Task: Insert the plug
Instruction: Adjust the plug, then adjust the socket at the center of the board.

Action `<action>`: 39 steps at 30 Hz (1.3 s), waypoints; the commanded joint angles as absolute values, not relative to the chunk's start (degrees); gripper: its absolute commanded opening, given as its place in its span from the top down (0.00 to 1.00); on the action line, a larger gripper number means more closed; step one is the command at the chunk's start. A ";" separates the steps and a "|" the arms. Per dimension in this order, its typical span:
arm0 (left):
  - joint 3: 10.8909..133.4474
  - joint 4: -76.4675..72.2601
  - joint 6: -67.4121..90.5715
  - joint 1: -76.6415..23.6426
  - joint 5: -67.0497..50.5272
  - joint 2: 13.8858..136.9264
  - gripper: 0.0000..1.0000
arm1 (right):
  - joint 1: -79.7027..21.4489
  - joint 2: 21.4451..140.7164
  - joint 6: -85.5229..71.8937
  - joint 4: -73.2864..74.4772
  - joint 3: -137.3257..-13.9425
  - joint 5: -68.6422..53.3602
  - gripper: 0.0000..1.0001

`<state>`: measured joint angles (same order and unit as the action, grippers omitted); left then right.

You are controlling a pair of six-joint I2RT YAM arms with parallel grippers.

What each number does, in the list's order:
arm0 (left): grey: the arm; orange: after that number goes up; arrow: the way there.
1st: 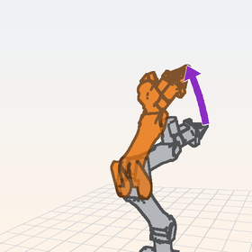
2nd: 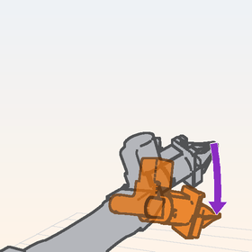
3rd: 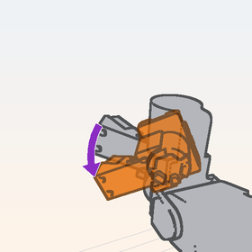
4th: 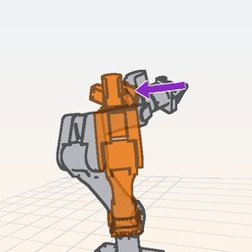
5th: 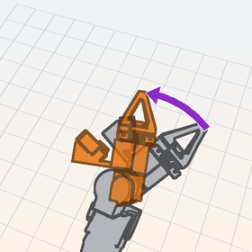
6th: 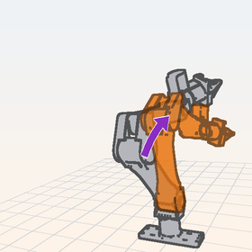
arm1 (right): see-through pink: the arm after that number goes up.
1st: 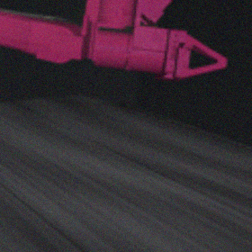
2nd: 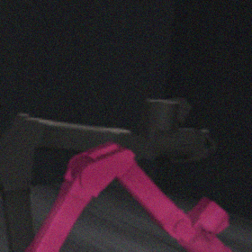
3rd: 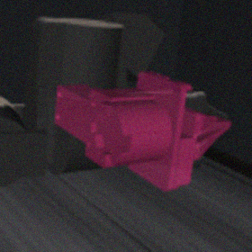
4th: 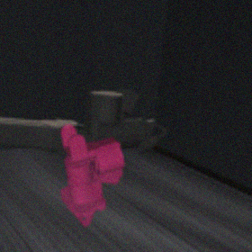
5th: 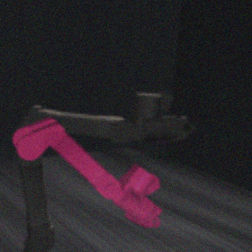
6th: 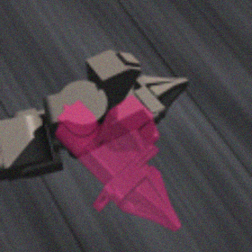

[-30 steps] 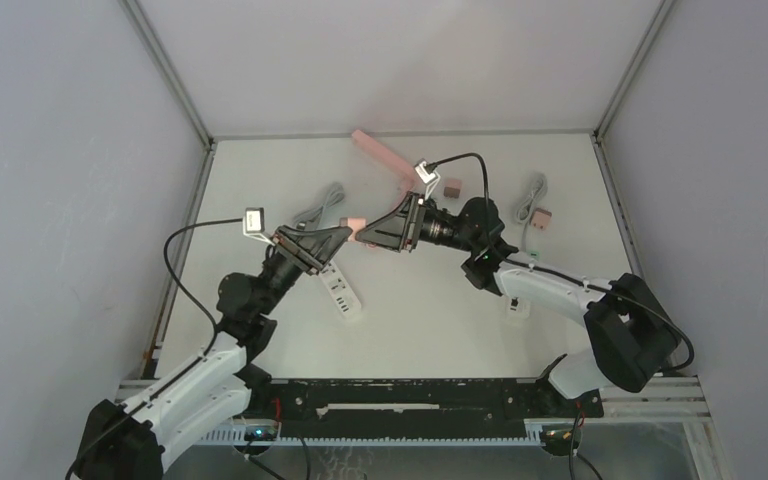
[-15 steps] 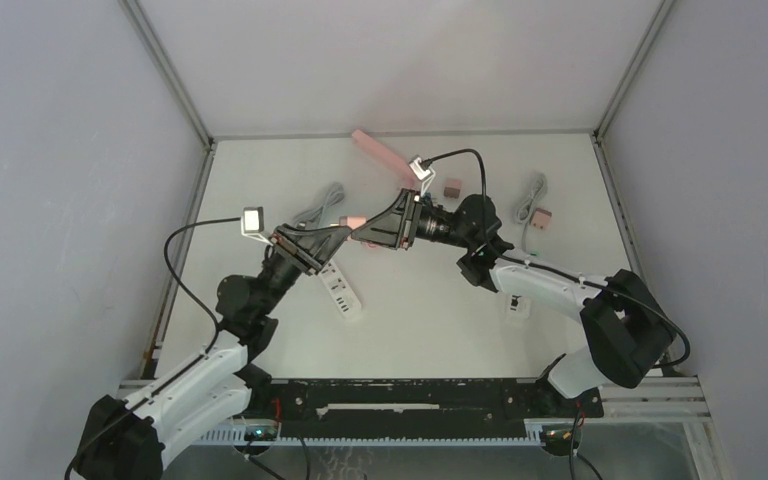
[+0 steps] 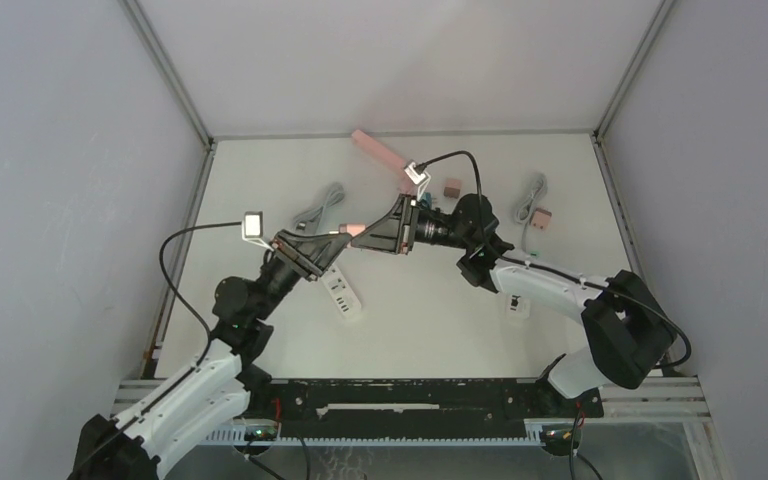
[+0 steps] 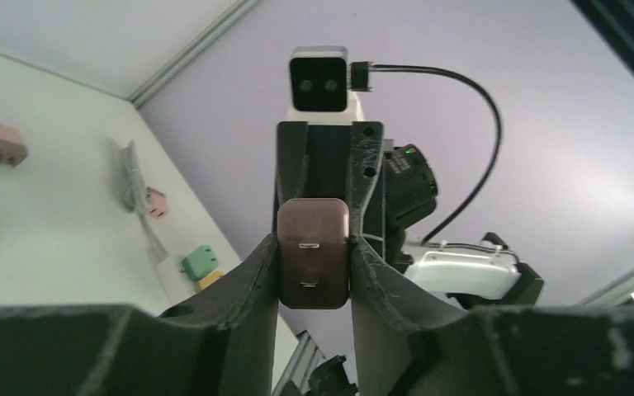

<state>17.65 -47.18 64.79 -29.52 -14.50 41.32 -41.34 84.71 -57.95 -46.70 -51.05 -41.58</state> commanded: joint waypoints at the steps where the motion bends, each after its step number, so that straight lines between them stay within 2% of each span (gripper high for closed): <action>1: 19.92 -29.80 54.39 -29.78 -10.15 36.28 0.53 | -41.13 80.93 -52.35 -42.09 -53.32 -41.23 1.00; 5: 21.42 -15.73 50.40 -29.28 -4.05 32.03 0.33 | -40.47 78.80 -48.65 -36.26 -53.08 -40.14 1.00; 10: 21.14 -5.63 48.91 -28.13 0.94 29.16 0.19 | -39.76 76.12 -43.14 -27.43 -53.02 -37.88 1.00; 12: 21.44 -0.98 48.34 -26.55 2.61 29.53 0.17 | -39.73 74.97 -40.19 -23.43 -53.01 -36.31 1.00; 18: 21.37 6.12 48.25 -25.34 6.24 34.12 0.16 | -39.73 71.79 -33.49 -12.12 -53.32 -29.73 1.00; 23: 19.29 2.37 49.27 -24.76 6.85 39.89 0.19 | -39.57 70.67 -30.96 -8.27 -53.26 -27.67 1.00; 34: 18.65 -5.36 48.63 -20.53 5.54 53.93 0.32 | -39.98 70.33 -27.51 -3.95 -53.26 -23.95 1.00; 39: 19.29 -9.40 48.03 -18.34 1.27 60.41 0.37 | -39.99 70.66 -26.73 -2.22 -53.27 -22.51 1.00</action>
<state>18.74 -3.33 49.87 -19.77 4.93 56.55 -39.79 72.40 -29.17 -2.44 -51.07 -24.67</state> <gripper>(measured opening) 0.650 0.359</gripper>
